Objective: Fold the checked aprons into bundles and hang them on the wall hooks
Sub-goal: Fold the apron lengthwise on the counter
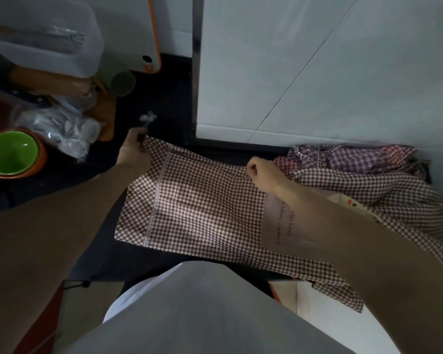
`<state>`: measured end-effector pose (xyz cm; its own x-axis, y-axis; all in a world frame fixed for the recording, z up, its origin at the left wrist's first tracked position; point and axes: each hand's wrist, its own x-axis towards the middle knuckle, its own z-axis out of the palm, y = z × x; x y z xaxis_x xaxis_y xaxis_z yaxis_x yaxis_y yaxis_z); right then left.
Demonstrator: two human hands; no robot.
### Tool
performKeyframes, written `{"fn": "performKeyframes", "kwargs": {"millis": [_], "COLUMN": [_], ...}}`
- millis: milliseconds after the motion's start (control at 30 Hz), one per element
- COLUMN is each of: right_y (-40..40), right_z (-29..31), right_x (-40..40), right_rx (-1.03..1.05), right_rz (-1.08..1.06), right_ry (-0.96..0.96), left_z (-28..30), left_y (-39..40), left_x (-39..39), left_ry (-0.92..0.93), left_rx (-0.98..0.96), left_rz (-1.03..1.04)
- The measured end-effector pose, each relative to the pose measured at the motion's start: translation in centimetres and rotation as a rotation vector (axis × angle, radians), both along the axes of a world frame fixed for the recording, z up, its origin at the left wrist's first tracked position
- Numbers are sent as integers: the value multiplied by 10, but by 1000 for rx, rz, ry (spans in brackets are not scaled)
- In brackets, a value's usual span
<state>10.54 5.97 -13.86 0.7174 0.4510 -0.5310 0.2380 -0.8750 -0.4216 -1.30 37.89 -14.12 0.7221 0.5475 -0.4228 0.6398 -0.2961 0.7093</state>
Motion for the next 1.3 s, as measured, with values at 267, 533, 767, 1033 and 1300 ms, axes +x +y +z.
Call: {"fn": "performKeyframes", "kwargs": {"millis": [267, 533, 767, 1033, 1300], "right_y": [6, 8, 5, 16, 13], "right_z": [-2, 8, 12, 12, -7], "right_x": [5, -22, -33, -16, -9], "right_rx": [37, 76, -265, -30, -165], "right_rz": [-128, 238, 363, 200, 75], "right_ry": [-46, -511, -231, -297, -368], "left_z": [2, 1, 3, 4, 9], "left_y": [10, 21, 17, 14, 21], "left_x": [11, 13, 12, 20, 13], "left_ry": [119, 177, 197, 328, 379], "left_rx": [107, 141, 157, 40, 212], "left_rz": [-45, -68, -267, -285, -486]}}
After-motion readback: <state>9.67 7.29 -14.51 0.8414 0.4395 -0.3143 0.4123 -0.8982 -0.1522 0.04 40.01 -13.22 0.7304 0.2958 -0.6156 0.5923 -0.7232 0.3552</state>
